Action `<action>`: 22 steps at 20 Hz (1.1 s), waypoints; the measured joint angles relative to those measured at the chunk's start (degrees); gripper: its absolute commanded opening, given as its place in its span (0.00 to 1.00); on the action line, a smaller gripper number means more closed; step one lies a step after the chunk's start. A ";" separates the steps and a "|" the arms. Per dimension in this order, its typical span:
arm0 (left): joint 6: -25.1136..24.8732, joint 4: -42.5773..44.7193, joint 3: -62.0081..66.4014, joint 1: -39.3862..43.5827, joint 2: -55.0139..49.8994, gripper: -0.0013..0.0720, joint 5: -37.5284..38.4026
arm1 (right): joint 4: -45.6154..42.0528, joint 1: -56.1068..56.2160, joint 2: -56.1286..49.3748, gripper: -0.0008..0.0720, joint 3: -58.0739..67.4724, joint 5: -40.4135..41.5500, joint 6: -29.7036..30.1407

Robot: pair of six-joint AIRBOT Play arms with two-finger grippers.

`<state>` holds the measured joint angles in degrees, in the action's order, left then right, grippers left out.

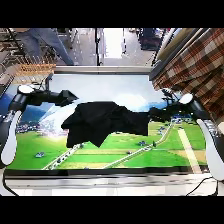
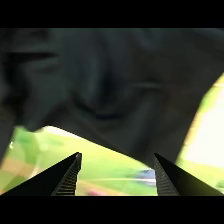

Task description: Fold the clothes and pants, and hang the long-sleeved shirts on hangers.

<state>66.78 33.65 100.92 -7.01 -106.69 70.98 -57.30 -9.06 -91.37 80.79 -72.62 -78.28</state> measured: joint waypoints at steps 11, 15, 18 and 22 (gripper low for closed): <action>2.27 25.09 -4.35 -6.03 -2.08 0.80 7.56 | 8.79 -6.84 -2.43 0.58 -17.40 6.08 9.20; -7.21 26.40 -6.84 -5.09 -2.12 0.80 5.64 | 11.32 -6.71 -3.28 0.53 -18.62 9.03 11.06; -13.49 26.34 -8.09 -3.61 -2.12 0.80 2.38 | 12.11 -5.68 -4.63 0.46 -18.88 10.23 11.93; -18.21 26.69 -8.61 -1.14 -2.32 0.65 -1.51 | 12.37 -3.28 -5.73 0.42 -19.02 12.04 12.48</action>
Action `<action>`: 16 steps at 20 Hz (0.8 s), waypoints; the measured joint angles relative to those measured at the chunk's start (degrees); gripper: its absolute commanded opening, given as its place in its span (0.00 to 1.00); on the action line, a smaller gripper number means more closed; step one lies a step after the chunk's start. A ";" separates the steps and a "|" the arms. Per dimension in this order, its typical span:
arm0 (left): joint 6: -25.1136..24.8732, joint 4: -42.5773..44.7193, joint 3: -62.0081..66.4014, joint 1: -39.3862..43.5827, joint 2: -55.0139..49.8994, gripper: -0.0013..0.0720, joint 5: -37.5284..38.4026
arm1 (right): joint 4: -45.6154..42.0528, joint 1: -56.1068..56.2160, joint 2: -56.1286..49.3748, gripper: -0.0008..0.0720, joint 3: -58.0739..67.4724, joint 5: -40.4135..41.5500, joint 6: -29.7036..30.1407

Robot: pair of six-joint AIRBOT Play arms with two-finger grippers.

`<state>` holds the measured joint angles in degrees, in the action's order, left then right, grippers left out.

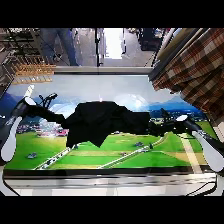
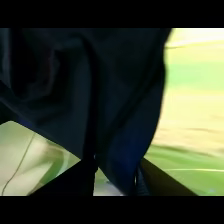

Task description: Fold the clothes and pants, and hang the long-sleeved shirts on hangers.

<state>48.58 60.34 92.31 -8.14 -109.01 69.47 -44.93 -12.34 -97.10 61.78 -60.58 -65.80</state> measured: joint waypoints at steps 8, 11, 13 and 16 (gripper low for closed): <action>-5.35 2.25 -0.15 1.51 -0.57 0.71 3.54 | 2.08 1.20 -0.55 0.59 -0.20 -3.06 0.42; -7.82 2.84 -0.15 1.01 0.44 0.71 6.75 | 2.34 1.25 -0.57 0.59 -0.20 -4.31 0.59; -8.59 4.46 -0.15 0.55 0.81 0.69 7.80 | 2.01 1.27 -0.57 0.58 -0.22 -5.11 0.83; -8.66 5.44 -0.15 0.11 0.74 0.40 7.39 | 0.59 1.27 -0.57 0.38 -0.24 -5.75 0.96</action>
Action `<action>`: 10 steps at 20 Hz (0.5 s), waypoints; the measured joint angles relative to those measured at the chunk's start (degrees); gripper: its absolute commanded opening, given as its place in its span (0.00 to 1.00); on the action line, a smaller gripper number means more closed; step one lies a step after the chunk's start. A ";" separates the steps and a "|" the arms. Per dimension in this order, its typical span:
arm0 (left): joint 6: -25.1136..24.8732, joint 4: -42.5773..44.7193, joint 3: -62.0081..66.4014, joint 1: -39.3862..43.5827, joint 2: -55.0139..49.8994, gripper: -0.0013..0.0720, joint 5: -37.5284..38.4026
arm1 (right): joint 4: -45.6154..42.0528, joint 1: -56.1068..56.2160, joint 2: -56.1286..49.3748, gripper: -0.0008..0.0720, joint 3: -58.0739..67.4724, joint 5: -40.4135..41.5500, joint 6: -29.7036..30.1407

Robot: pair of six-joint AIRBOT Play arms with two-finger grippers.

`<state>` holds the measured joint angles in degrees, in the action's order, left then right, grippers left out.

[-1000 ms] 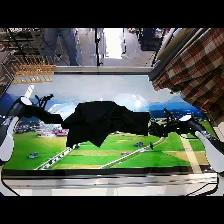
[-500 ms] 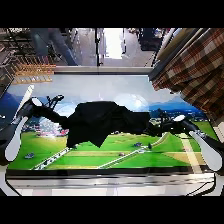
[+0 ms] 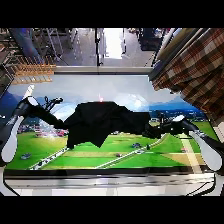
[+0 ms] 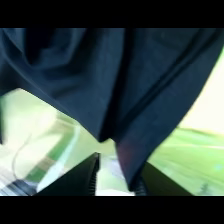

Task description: Fold the clothes and pants, and hang the long-sleeved shirts on hangers.

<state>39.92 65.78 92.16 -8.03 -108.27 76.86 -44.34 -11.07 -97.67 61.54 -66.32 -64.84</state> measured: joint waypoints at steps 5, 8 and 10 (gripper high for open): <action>2.84 -6.38 0.00 0.22 -2.47 0.03 -6.51 | -3.23 0.02 0.07 0.03 0.00 0.02 0.02; 4.11 -10.82 0.00 0.22 -3.17 0.03 -6.99 | -3.02 0.04 0.42 0.47 -0.02 -0.07 0.02; 4.52 -12.37 0.00 -0.24 -3.21 0.03 -5.62 | -2.84 -0.39 1.03 0.48 -0.07 -0.55 0.00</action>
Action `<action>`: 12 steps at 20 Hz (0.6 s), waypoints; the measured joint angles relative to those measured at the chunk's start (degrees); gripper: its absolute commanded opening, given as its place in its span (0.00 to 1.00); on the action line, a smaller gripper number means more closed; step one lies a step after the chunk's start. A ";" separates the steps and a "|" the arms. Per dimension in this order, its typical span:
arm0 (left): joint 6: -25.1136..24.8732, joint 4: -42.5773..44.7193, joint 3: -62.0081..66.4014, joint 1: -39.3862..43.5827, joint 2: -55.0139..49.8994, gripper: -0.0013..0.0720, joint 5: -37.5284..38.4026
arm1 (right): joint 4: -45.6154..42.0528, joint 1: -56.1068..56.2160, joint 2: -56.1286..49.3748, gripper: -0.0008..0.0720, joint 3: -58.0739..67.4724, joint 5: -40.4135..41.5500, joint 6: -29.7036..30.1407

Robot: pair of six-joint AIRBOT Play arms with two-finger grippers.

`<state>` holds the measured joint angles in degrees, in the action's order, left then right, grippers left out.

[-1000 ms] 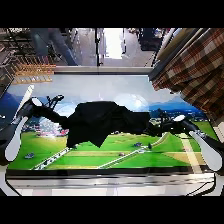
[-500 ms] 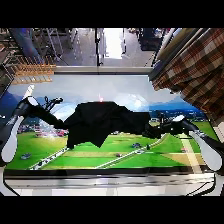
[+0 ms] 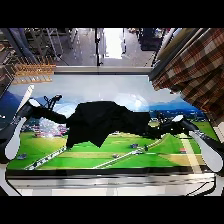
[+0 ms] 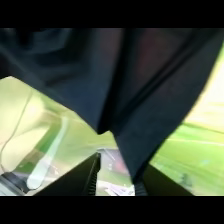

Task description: Fold the clothes and pants, and hang the long-sleeved shirts on hangers.

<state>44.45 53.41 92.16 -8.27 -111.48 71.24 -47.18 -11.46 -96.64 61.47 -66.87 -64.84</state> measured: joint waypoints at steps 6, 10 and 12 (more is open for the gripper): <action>0.57 -1.62 0.00 -1.95 -0.04 0.03 4.07 | -3.54 -5.75 1.84 0.45 -0.02 -1.95 -3.67; 0.57 -1.99 0.00 -2.38 -0.04 0.03 5.49 | -1.73 -6.03 1.29 0.45 0.09 1.38 -4.11; 0.57 -2.01 0.00 -2.45 -0.04 0.03 5.92 | -0.46 -5.57 0.59 0.44 0.11 2.91 -4.13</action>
<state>45.01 51.40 92.16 -10.72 -111.53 77.17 -47.64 -17.04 -96.05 61.58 -63.96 -68.97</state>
